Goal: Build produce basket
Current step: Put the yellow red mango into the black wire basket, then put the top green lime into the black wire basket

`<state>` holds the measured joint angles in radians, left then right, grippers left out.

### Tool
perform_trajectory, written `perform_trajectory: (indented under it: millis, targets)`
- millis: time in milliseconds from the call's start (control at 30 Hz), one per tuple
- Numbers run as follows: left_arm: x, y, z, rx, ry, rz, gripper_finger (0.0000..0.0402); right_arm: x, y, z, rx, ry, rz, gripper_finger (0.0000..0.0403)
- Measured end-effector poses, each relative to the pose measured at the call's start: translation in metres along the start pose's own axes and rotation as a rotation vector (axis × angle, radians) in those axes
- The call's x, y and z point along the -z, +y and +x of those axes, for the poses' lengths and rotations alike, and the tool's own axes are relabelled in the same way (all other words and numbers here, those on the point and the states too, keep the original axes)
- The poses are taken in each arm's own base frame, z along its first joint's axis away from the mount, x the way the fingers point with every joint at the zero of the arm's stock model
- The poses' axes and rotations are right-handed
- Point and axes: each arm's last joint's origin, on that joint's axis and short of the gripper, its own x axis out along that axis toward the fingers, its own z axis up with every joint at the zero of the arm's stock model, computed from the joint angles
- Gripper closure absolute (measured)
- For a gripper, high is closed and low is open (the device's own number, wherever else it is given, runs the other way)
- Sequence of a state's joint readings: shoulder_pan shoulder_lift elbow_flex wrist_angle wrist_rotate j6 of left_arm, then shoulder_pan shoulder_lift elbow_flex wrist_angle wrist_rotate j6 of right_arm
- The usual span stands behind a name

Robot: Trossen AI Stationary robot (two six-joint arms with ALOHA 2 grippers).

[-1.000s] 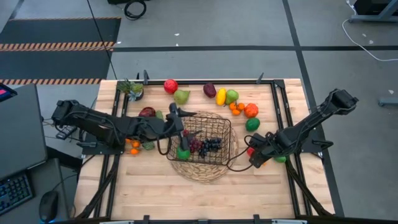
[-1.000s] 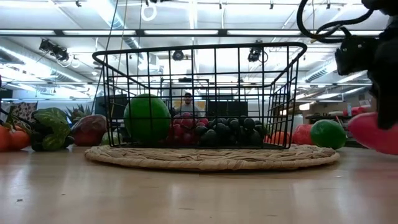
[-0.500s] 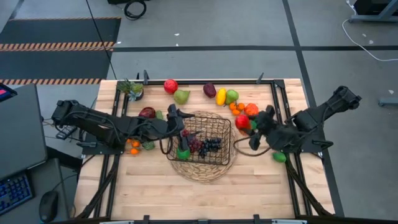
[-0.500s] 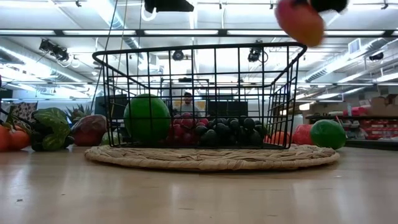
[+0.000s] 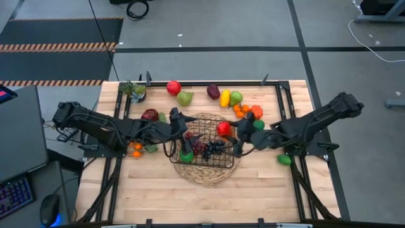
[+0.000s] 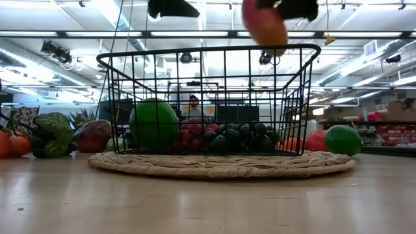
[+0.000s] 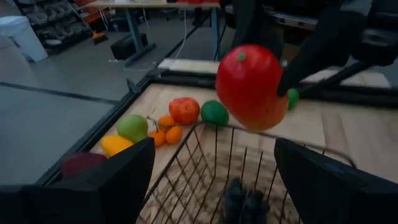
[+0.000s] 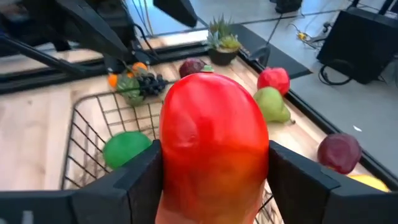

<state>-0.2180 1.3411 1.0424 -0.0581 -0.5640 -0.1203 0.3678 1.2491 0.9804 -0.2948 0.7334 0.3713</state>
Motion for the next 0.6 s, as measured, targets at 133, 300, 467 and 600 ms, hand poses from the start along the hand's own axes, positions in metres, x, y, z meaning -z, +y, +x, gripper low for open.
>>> perform_trajectory:
  millis: [133, 300, 467, 600]
  targets:
    - [0.005, 0.001, 0.0, -0.006, 0.047, 0.023, 0.0065, 0.015, 0.006, 0.021, 0.026, 0.012, -0.004, 0.013]
    - [0.006, 0.0, 0.0, -0.005, 0.05, 0.007, 0.0065, 0.016, 0.003, 0.039, 0.059, 0.006, 0.016, 0.0102]
    - [0.006, -0.005, -0.003, 0.012, 0.049, 0.006, 0.0065, 0.015, 0.001, 0.045, 0.021, 0.021, 0.03, 0.0072]
    - [0.006, -0.008, -0.005, 0.025, 0.047, 0.012, 0.0065, 0.018, 0.003, 0.046, 0.007, 0.039, 0.021, 0.0048]
